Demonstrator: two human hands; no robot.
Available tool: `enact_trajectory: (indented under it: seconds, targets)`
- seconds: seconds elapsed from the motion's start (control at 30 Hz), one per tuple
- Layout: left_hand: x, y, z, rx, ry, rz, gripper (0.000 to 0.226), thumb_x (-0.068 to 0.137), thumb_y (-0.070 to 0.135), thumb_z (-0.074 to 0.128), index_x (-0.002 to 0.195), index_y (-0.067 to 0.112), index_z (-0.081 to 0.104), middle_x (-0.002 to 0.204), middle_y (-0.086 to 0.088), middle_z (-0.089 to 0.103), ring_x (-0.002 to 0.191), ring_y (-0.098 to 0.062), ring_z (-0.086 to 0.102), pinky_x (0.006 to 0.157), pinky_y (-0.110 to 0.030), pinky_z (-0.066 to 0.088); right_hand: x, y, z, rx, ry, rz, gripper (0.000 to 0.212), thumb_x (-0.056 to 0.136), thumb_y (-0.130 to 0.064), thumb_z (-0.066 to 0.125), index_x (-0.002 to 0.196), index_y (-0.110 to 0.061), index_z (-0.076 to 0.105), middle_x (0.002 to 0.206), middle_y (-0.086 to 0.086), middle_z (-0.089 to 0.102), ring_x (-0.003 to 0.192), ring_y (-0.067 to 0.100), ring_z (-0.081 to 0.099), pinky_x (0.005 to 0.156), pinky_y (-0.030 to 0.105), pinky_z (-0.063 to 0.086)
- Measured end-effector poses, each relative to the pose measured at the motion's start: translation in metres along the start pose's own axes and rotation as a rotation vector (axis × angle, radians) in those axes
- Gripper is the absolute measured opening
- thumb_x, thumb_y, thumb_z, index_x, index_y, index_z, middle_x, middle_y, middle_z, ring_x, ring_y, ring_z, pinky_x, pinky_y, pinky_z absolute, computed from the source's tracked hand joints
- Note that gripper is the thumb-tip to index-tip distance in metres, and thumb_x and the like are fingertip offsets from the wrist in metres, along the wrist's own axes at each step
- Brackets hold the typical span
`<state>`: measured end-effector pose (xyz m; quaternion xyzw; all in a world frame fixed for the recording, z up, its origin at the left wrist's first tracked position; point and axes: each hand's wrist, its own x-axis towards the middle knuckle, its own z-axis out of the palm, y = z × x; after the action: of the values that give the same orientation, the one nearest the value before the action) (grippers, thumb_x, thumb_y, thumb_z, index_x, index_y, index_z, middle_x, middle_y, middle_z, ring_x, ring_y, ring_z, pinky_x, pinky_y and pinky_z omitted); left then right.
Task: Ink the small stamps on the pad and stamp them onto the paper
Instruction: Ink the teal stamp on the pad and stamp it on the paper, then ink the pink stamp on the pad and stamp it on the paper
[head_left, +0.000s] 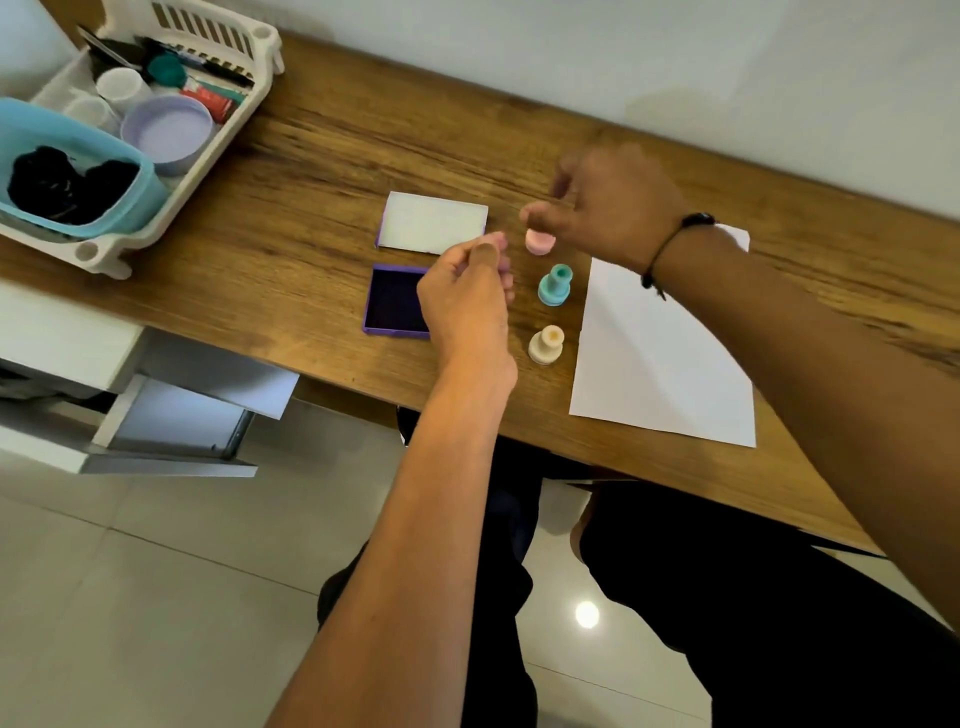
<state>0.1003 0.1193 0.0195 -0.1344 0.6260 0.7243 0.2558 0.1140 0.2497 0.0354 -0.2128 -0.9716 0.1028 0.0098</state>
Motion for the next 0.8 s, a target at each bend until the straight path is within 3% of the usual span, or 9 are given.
enact_trajectory:
  seconds: [0.1, 0.17, 0.27, 0.4, 0.53, 0.63, 0.8]
  targets:
    - [0.001, -0.001, -0.002, -0.013, -0.002, -0.004, 0.017, 0.087, 0.007, 0.054, 0.077, 0.015, 0.066, 0.065, 0.001, 0.059, 0.058, -0.007, 0.052, 0.051, -0.014, 0.046, 0.01, -0.011, 0.009, -0.038, -0.19, -0.049, 0.03, 0.088, -0.031, 0.056, 0.1, -0.004, 0.063, 0.1, 0.017, 0.065, 0.092, 0.029, 0.057, 0.065, 0.029, 0.039]
    - [0.004, 0.0, -0.003, -0.044, 0.01, -0.01, 0.016, 0.088, 0.008, 0.055, 0.079, 0.016, 0.065, 0.065, 0.001, 0.059, 0.06, -0.007, 0.053, 0.053, -0.014, 0.047, 0.011, -0.013, 0.006, 0.062, -0.136, -0.044, 0.021, 0.086, -0.02, 0.057, 0.097, -0.005, 0.066, 0.094, 0.011, 0.066, 0.085, 0.024, 0.056, 0.059, 0.023, 0.037]
    - [0.005, 0.002, -0.005, -0.046, -0.023, -0.011, 0.011, 0.088, 0.011, 0.055, 0.085, 0.016, 0.064, 0.069, 0.001, 0.059, 0.064, -0.009, 0.052, 0.061, -0.018, 0.048, 0.002, -0.017, -0.01, 0.481, -0.094, 0.079, 0.015, 0.086, -0.02, 0.059, 0.095, -0.011, 0.068, 0.076, -0.002, 0.061, 0.064, 0.009, 0.054, 0.05, 0.012, 0.038]
    - [0.002, 0.004, -0.011, 0.0, -0.108, 0.036, 0.011, 0.087, 0.012, 0.056, 0.083, 0.016, 0.065, 0.07, 0.0, 0.061, 0.065, -0.01, 0.052, 0.064, -0.02, 0.049, -0.019, -0.031, -0.016, 0.764, -0.183, 0.16, 0.011, 0.087, -0.016, 0.059, 0.093, -0.011, 0.067, 0.068, 0.0, 0.064, 0.054, 0.007, 0.054, 0.051, 0.021, 0.046]
    - [0.001, 0.009, -0.024, 0.017, -0.141, 0.064, 0.009, 0.085, 0.015, 0.06, 0.083, 0.009, 0.067, 0.068, 0.0, 0.061, 0.064, -0.009, 0.052, 0.069, -0.023, 0.048, -0.024, -0.043, -0.014, 0.828, -0.185, 0.188, 0.011, 0.088, -0.015, 0.058, 0.09, -0.007, 0.066, 0.066, 0.002, 0.062, 0.053, 0.009, 0.053, 0.048, 0.021, 0.043]
    - [-0.001, 0.016, -0.034, -0.047, -0.172, -0.006, 0.012, 0.082, 0.012, 0.063, 0.071, 0.008, 0.066, 0.064, -0.002, 0.06, 0.059, -0.01, 0.052, 0.065, -0.022, 0.048, -0.027, -0.051, -0.009, 0.856, -0.162, 0.148, 0.008, 0.088, -0.013, 0.058, 0.088, -0.01, 0.066, 0.066, -0.002, 0.062, 0.054, 0.005, 0.054, 0.048, 0.017, 0.043]
    - [0.005, 0.026, -0.06, -0.23, -0.087, -0.09, 0.016, 0.083, 0.009, 0.061, 0.068, 0.007, 0.06, 0.064, -0.004, 0.057, 0.053, -0.007, 0.053, 0.055, -0.015, 0.049, -0.028, -0.064, -0.001, 0.697, 0.077, -0.052, 0.012, 0.087, -0.01, 0.056, 0.097, -0.009, 0.064, 0.084, -0.007, 0.062, 0.07, 0.003, 0.052, 0.061, 0.015, 0.039]
